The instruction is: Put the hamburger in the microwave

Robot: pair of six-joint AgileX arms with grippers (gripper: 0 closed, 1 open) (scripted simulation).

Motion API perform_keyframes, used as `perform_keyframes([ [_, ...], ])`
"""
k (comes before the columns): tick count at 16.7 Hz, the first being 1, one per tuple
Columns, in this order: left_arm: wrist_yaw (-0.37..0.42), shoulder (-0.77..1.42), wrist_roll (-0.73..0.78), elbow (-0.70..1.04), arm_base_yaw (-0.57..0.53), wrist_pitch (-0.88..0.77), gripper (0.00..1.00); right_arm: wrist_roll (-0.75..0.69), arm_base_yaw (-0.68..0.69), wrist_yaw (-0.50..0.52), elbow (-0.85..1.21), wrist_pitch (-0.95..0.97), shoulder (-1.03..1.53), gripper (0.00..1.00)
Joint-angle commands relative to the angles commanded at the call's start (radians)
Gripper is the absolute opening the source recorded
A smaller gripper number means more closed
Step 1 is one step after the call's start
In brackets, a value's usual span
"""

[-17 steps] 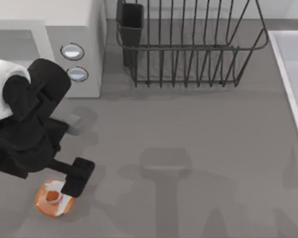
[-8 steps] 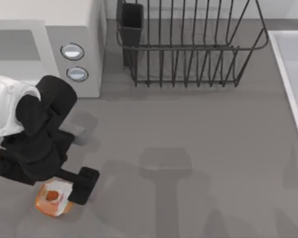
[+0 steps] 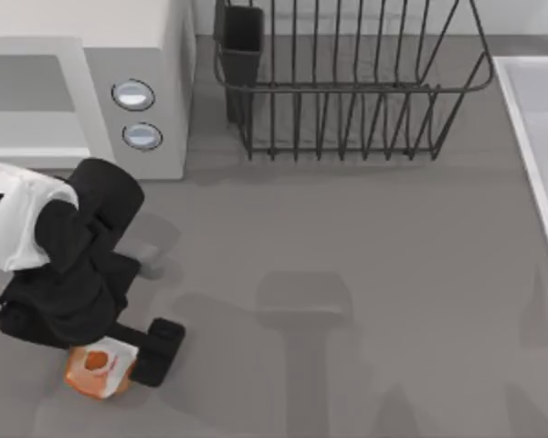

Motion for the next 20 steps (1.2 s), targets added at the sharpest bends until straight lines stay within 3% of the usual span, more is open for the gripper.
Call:
perform_keyframes([
  [1, 0.0, 0.0, 0.0, 0.0, 0.0, 0.0, 1.0, 0.0, 0.0, 0.0, 0.0, 0.0, 0.0, 1.0],
  [14, 0.0, 0.0, 0.0, 0.0, 0.0, 0.0, 0.02, 0.0, 0.0, 0.0, 0.0, 0.0, 0.0, 1.0],
  [20, 0.0, 0.0, 0.0, 0.0, 0.0, 0.0, 0.0, 0.0, 0.0, 0.0, 0.0, 0.0, 0.0, 1.0],
])
